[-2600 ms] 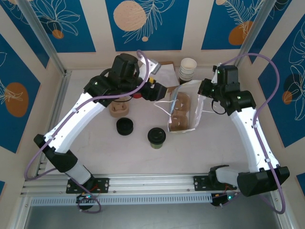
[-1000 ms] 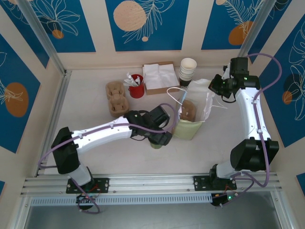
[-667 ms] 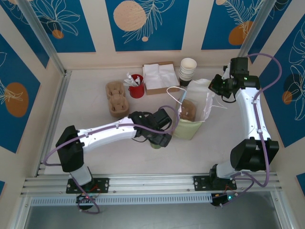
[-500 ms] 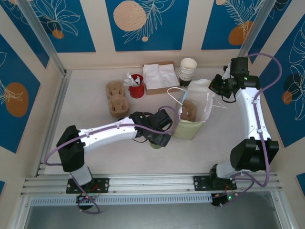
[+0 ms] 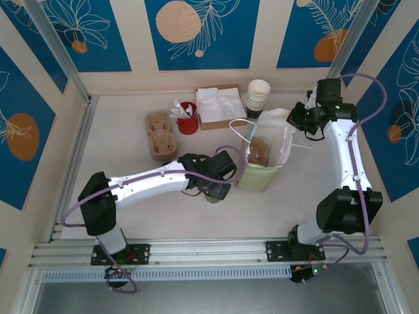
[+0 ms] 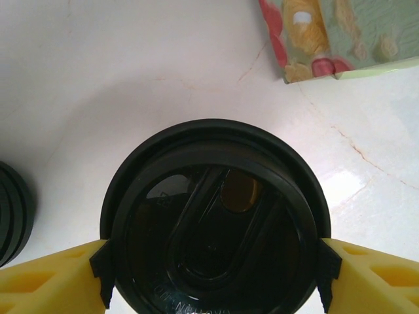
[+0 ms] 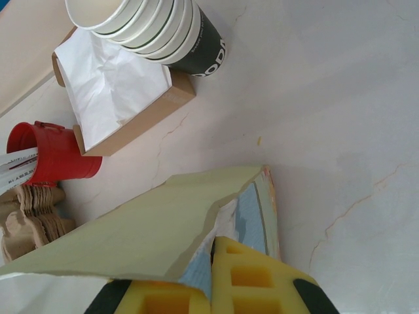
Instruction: Pack the takeout coffee
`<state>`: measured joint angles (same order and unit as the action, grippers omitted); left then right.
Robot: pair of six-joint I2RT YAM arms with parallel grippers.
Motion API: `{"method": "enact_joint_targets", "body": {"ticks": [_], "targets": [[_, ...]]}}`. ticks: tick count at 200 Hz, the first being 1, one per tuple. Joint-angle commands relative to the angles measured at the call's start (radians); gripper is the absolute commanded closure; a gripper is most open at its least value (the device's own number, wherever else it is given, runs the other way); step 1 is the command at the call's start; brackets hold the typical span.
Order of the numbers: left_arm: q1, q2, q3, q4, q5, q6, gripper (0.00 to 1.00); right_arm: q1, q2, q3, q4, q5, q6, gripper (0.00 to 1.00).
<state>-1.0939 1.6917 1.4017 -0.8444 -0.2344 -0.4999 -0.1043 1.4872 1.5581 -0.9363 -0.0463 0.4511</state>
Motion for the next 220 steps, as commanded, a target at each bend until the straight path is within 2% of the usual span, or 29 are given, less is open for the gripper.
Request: {"method": "enact_joint_targets", "body": {"ticks": [1, 161, 186, 220], "targets": [[-0.005, -0.029, -0.016, -0.05, -0.048, -0.018, 0.22, -0.006, 0.003, 0.013, -0.002, -0.035, -0.012, 1.0], [0.136, -0.244, -0.255, -0.12, -0.083, -0.08, 0.22, -0.004, 0.015, 0.013, 0.0, -0.043, -0.005, 1.0], [0.141, -0.253, -0.251, -0.125, -0.076, -0.079, 0.17, -0.004, 0.02, 0.018, -0.003, -0.05, 0.004, 1.0], [0.14, -0.278, -0.168, -0.139, -0.063, -0.049, 0.03, -0.003, 0.019, 0.013, -0.004, -0.059, 0.045, 1.0]]}}
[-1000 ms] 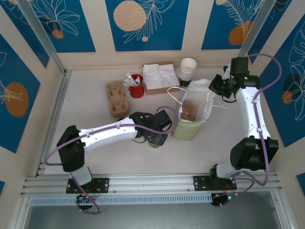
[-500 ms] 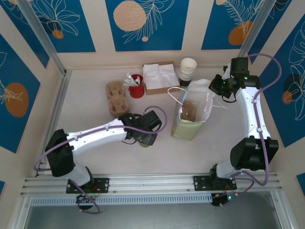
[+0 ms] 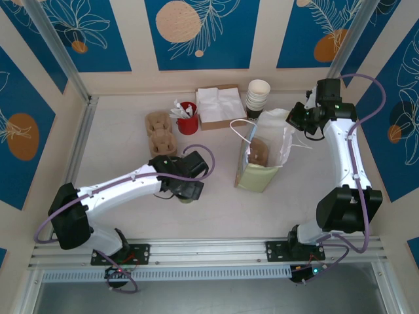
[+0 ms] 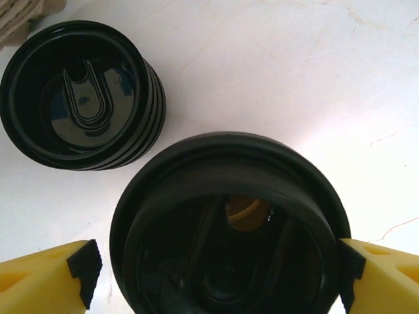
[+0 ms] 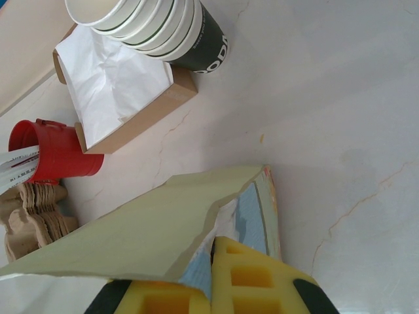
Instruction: Pack the takeout coffee
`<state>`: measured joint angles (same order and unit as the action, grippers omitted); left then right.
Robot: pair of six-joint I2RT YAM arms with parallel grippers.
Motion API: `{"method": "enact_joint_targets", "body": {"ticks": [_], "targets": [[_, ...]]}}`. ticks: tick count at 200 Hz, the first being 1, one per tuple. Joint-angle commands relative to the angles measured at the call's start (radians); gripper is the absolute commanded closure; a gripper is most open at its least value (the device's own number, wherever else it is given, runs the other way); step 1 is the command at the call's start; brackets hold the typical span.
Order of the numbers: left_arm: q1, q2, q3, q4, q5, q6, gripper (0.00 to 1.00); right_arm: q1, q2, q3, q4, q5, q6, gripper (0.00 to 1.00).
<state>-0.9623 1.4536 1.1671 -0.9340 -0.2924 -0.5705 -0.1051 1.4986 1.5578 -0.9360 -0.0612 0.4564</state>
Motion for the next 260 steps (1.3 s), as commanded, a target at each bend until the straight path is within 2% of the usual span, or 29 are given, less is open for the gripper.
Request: {"method": "enact_joint_targets", "body": {"ticks": [1, 32, 68, 103, 158, 181, 209, 260], "targets": [[0.008, -0.041, 0.071, -0.051, -0.006, 0.023, 0.03, -0.002, 0.008, 0.013, -0.004, -0.045, 0.041, 1.0], [0.007, -0.044, 0.264, -0.162, -0.075, 0.066, 0.02, 0.006, 0.003, 0.0, -0.002, -0.057, 0.095, 1.0], [-0.011, -0.017, 0.511, -0.209, -0.083, 0.127, 0.04, 0.034, -0.016, -0.025, 0.009, -0.058, 0.162, 1.0], [-0.071, 0.099, 0.802, -0.228, -0.081, 0.185, 0.09, 0.083, -0.023, -0.023, -0.001, -0.009, 0.209, 1.0], [-0.155, 0.358, 1.196, -0.197, 0.011, 0.246, 0.23, 0.162, -0.024, -0.014, -0.007, 0.061, 0.244, 1.0], [-0.17, 0.436, 1.24, -0.148, 0.064, 0.246, 0.33, 0.185, -0.027, -0.007, -0.009, 0.08, 0.253, 1.0], [-0.171, 0.528, 1.268, -0.129, 0.069, 0.236, 0.39, 0.207, -0.035, -0.005, -0.013, 0.099, 0.258, 1.0], [-0.142, 0.653, 1.295, -0.146, 0.026, 0.191, 0.42, 0.222, -0.062, -0.025, -0.017, 0.118, 0.25, 1.0]]}}
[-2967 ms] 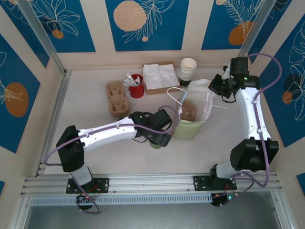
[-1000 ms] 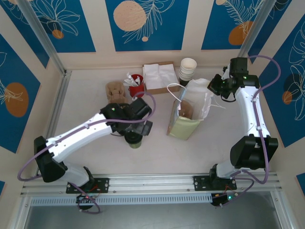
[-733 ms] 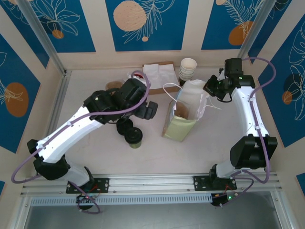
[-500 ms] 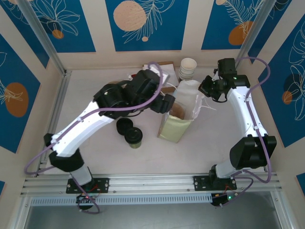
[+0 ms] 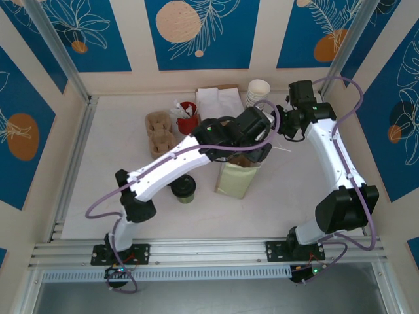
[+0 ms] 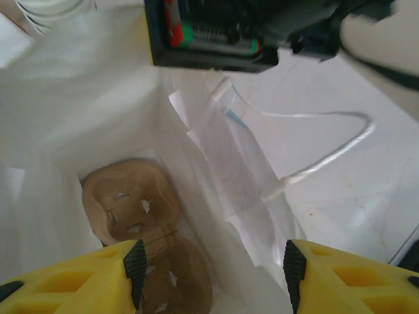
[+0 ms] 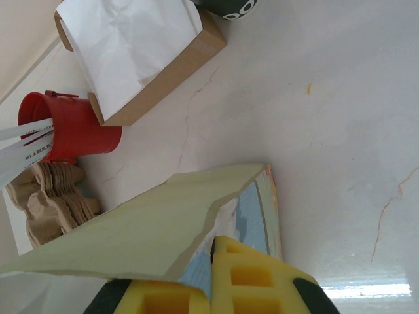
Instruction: Pack the takeout coffee
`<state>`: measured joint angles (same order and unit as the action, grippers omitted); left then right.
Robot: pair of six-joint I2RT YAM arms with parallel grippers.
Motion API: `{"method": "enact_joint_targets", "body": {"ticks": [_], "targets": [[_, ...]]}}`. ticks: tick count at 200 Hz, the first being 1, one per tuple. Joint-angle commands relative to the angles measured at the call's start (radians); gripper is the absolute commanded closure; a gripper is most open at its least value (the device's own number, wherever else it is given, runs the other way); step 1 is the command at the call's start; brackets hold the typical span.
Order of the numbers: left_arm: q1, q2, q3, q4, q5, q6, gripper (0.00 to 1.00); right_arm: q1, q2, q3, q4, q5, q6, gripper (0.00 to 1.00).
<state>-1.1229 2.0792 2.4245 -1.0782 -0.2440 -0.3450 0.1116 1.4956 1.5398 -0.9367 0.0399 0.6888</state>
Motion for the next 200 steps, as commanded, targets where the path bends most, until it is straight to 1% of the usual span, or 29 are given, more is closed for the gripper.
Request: {"method": "enact_joint_targets", "body": {"ticks": [1, 9, 25, 56, 129, 200], "targets": [[0.019, 0.03, 0.037, -0.002, -0.022, -0.036, 0.42, 0.005, -0.059, -0.007, -0.017, 0.018, 0.017, 1.0], [0.03, 0.042, 0.034, 0.001, -0.015, -0.044, 0.43, 0.005, -0.066, -0.014, -0.016, 0.018, 0.015, 1.0], [0.046, 0.068, 0.034, 0.009, 0.007, -0.064, 0.48, 0.005, -0.083, -0.031, -0.009, 0.017, 0.013, 1.0], [0.067, 0.108, 0.033, 0.014, 0.04, -0.094, 0.51, 0.006, -0.104, -0.052, -0.006, 0.026, -0.007, 1.0], [0.072, 0.168, -0.008, 0.011, -0.058, -0.101, 0.52, -0.006, -0.134, -0.094, -0.007, -0.004, 0.026, 1.0], [0.071, 0.198, -0.063, 0.009, -0.097, -0.106, 0.52, -0.007, -0.144, -0.092, 0.0, -0.021, 0.061, 1.0]]}}
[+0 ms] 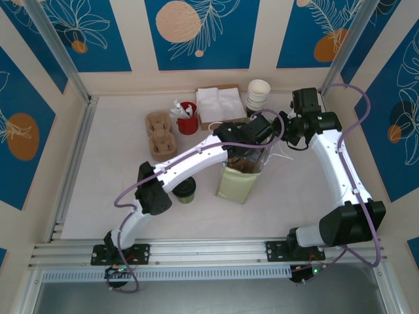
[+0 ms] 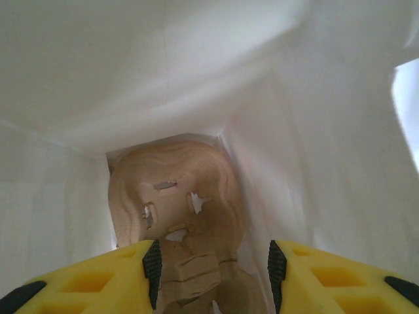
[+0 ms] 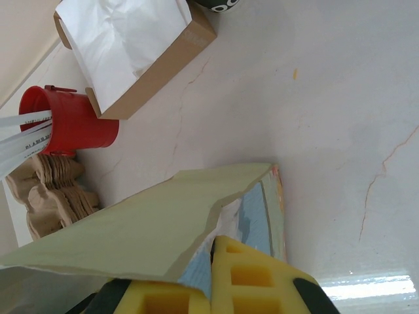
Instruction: Pack the takeout coffee
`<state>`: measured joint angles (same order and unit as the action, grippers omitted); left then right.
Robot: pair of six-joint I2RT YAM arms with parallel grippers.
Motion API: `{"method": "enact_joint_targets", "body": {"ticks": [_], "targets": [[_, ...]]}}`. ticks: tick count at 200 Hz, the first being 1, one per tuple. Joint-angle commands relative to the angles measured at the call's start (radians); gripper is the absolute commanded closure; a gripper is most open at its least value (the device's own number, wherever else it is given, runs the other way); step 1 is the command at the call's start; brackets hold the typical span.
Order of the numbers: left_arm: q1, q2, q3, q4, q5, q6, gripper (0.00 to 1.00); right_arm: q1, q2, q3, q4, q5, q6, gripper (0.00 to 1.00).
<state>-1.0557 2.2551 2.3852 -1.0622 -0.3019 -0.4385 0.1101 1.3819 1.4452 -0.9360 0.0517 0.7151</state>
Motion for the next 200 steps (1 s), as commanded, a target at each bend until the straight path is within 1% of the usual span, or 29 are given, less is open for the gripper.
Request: {"method": "enact_joint_targets", "body": {"ticks": [1, 23, 42, 123, 200], "targets": [[0.003, 0.023, -0.024, -0.007, -0.039, -0.012, 0.52, -0.005, -0.03, 0.003, 0.0, -0.033, 0.035, 1.0], [0.004, 0.036, -0.024, -0.024, -0.073, -0.012, 0.52, -0.004, -0.032, 0.003, -0.003, -0.032, 0.04, 1.0], [0.008, 0.046, -0.026, -0.031, -0.069, -0.012, 0.52, -0.003, -0.032, 0.0, -0.006, -0.035, 0.038, 1.0], [0.031, 0.099, -0.035, -0.039, -0.007, -0.03, 0.51, 0.009, -0.068, -0.047, 0.016, -0.052, 0.047, 1.0], [0.042, 0.093, -0.154, 0.014, 0.053, -0.06, 0.49, 0.018, -0.108, -0.1, 0.068, -0.028, 0.041, 1.0]]}}
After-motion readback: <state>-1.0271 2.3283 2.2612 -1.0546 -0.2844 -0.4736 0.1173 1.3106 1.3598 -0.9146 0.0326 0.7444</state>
